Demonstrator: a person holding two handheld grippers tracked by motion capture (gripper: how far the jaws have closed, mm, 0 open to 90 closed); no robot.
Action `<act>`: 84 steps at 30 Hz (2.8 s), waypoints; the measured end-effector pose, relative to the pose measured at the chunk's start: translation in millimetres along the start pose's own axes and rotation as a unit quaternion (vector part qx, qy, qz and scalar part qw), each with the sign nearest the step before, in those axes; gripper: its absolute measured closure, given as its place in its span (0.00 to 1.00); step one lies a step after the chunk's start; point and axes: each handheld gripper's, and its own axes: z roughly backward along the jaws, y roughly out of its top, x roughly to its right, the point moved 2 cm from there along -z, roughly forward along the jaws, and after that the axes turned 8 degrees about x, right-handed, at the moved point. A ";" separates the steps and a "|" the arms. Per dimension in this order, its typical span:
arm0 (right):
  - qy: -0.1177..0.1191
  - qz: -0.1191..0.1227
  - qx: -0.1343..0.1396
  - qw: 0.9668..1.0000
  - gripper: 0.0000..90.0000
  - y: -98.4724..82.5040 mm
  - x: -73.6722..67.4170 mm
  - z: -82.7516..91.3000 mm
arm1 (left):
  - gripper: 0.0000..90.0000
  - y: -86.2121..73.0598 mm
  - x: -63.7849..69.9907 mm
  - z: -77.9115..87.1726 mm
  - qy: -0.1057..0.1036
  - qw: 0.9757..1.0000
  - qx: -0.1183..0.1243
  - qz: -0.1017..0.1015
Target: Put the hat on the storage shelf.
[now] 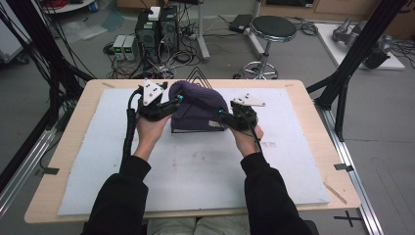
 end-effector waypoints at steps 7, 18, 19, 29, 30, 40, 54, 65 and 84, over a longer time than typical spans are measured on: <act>-0.009 -0.007 0.011 1.000 0.36 2.2 4.3 2.4 | 0.35 1.0 -2.2 1.7 0.003 1.000 0.010 0.007; -0.023 -0.009 0.063 0.998 0.12 12.6 9.6 15.7 | 0.30 -2.1 -16.3 17.6 0.018 0.999 0.031 0.030; -0.023 -0.011 0.071 0.997 0.12 14.6 10.3 19.2 | 0.30 -3.0 -18.2 19.6 0.021 0.999 0.035 0.034; -0.038 0.001 0.108 0.993 0.12 20.5 22.4 51.4 | 0.29 -12.0 -26.8 40.2 0.039 0.997 0.045 0.047; -0.041 0.000 0.110 0.993 0.12 20.4 24.0 53.2 | 0.29 -11.3 -26.6 42.1 0.040 0.997 0.045 0.044; -0.072 -0.024 0.130 0.989 0.12 14.7 51.4 81.1 | 0.29 -7.0 -35.8 67.6 0.068 0.994 0.075 0.043; -0.093 -0.040 0.121 0.988 0.12 -9.0 80.4 114.9 | 0.29 -24.2 -63.0 116.8 0.106 0.988 0.091 0.062; -0.103 -0.027 0.107 0.989 0.12 -26.5 86.9 137.0 | 0.27 -38.1 -67.5 152.6 0.117 0.986 0.092 0.072; -0.127 0.000 0.083 0.988 0.12 -82.4 90.6 145.1 | 0.27 -84.7 -73.2 179.5 0.156 0.983 0.048 0.082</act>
